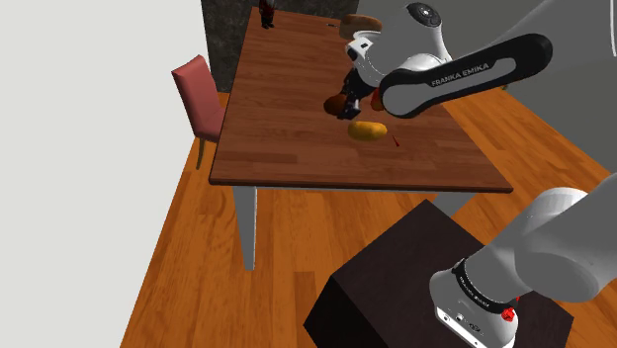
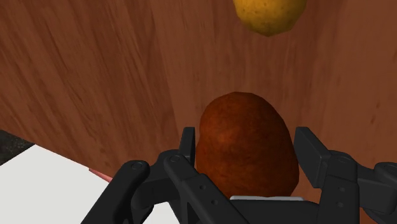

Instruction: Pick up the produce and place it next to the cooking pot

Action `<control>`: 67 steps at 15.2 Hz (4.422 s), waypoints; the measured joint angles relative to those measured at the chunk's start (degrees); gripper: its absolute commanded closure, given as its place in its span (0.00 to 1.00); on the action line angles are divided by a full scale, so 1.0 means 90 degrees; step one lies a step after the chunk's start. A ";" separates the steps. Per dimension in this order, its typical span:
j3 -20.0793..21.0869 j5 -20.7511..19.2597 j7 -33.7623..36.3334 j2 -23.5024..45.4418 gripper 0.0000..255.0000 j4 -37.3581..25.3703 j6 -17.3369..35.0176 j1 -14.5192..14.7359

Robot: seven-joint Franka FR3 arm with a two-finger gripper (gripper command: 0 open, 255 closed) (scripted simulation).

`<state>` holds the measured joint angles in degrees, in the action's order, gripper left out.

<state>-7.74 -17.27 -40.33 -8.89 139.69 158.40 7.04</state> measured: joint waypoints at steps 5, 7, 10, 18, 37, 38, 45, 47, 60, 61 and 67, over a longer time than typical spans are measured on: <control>-0.0009 0.0171 -0.0171 -0.0239 1.00 -0.0243 -0.0478 0.0068; -0.0008 0.0217 -0.0216 -0.0313 1.00 -0.0331 -0.0640 0.0088; -0.0017 0.0288 -0.0301 -0.0436 1.00 -0.0474 -0.0901 0.0114; -0.0006 0.0431 -0.0459 -0.0720 1.00 -0.0899 -0.1608 0.0176; -0.1800 0.2846 -0.4307 0.1302 1.00 -0.3172 -0.1832 -0.0378; -0.1849 0.3032 -0.4530 0.1465 1.00 -0.3370 -0.1903 -0.0463; -0.1966 0.4238 -0.5831 0.2835 1.00 -0.5141 -0.2619 -0.1324; -0.1941 0.4528 -0.6127 0.3265 1.00 -0.5720 -0.2861 -0.1650; -0.1670 0.5348 -0.6771 0.5290 1.00 -0.8401 -0.3751 -0.3012; -0.1662 0.5365 -0.6807 0.5285 1.00 -0.8313 -0.3675 -0.3003; -0.1597 0.5474 -0.6984 0.5328 1.00 -0.7882 -0.3223 -0.2950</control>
<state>-22.11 32.00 -103.18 39.06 68.75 129.39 -19.51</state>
